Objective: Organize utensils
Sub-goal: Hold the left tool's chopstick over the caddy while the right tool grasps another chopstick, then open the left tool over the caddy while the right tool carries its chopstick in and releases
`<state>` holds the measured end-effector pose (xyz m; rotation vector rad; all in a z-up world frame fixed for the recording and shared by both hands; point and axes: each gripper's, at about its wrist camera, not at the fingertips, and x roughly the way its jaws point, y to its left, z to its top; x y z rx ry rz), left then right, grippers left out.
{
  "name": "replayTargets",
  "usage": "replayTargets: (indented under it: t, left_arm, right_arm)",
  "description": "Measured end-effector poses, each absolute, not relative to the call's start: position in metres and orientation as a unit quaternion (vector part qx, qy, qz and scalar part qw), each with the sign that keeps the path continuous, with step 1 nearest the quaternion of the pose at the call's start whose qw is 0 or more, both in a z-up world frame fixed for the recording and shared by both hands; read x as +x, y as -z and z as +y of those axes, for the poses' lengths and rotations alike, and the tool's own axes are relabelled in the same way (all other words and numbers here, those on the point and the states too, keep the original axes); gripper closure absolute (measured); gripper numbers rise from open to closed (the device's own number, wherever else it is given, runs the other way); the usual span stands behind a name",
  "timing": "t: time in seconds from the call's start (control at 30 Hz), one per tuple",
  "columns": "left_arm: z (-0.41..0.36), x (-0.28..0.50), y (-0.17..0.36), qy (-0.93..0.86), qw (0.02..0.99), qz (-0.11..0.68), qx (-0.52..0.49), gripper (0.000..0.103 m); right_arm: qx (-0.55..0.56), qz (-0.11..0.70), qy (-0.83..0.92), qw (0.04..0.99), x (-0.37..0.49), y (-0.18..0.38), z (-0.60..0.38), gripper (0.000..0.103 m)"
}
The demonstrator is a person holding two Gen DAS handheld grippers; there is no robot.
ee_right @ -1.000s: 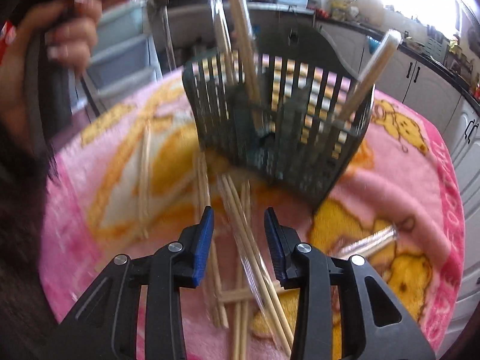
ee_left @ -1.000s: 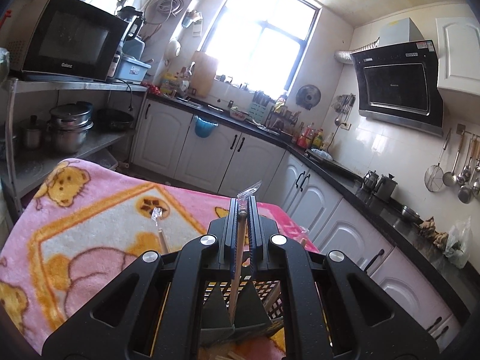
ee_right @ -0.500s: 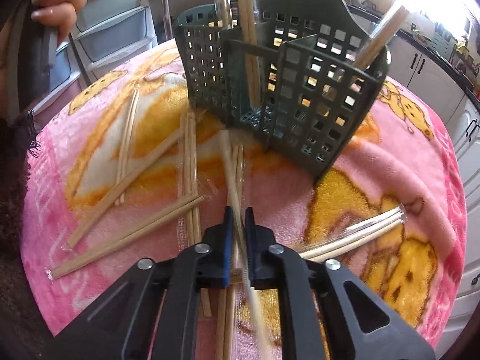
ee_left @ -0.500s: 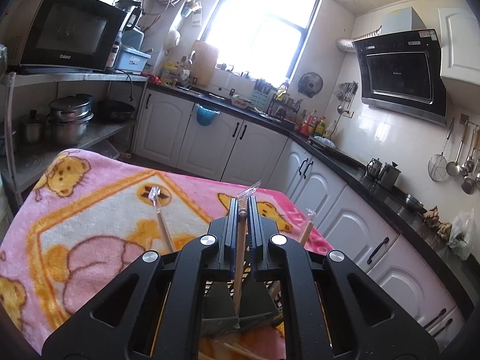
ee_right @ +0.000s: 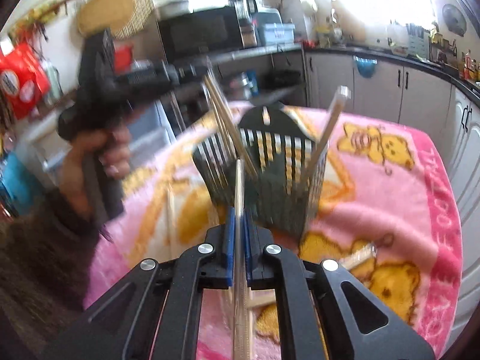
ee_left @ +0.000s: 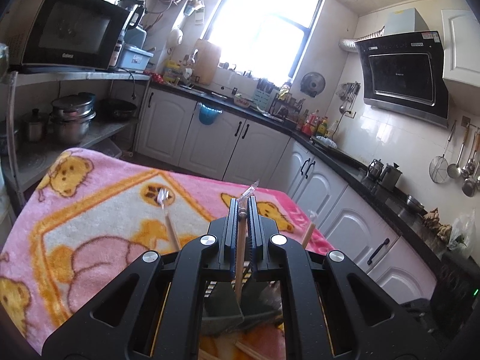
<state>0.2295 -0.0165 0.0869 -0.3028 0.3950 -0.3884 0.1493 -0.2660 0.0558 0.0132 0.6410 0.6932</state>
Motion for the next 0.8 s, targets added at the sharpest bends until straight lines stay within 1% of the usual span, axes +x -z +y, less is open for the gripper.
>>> replayTargets:
  t: [0.2, 0.3, 0.43, 0.53, 0.63, 0.8]
  left_arm:
    - [-0.020, 0.232, -0.098, 0.199, 0.951, 0.187, -0.146, 0.100]
    - [-0.023, 0.237, -0.094, 0.200, 0.949, 0.196, -0.146, 0.100]
    - [-0.027, 0.240, -0.087, 0.203, 0.946, 0.209, -0.143, 0.100]
    - [-0.029, 0.241, -0.082, 0.201, 0.945, 0.215, -0.140, 0.099]
    - [-0.026, 0.241, -0.077, 0.198, 0.944, 0.220, -0.148, 0.092]
    - [-0.014, 0.236, -0.071, 0.183, 0.945, 0.219, -0.158, 0.089]
  right_arm:
    - [0.052, 0.225, -0.323, 0.918, 0.160, -0.105, -0.277, 0.097]
    - [0.077, 0.202, -0.300, 0.929, 0.181, -0.113, -0.279, 0.097]
    - [0.100, 0.212, -0.307, 0.922, 0.213, -0.105, -0.274, 0.097]
    - [0.095, 0.194, -0.316, 0.924, 0.228, -0.098, -0.265, 0.097]
    - [0.083, 0.189, -0.329, 0.921, 0.241, -0.088, -0.249, 0.097]
    - [0.070, 0.192, -0.343, 0.917, 0.259, -0.071, -0.223, 0.097]
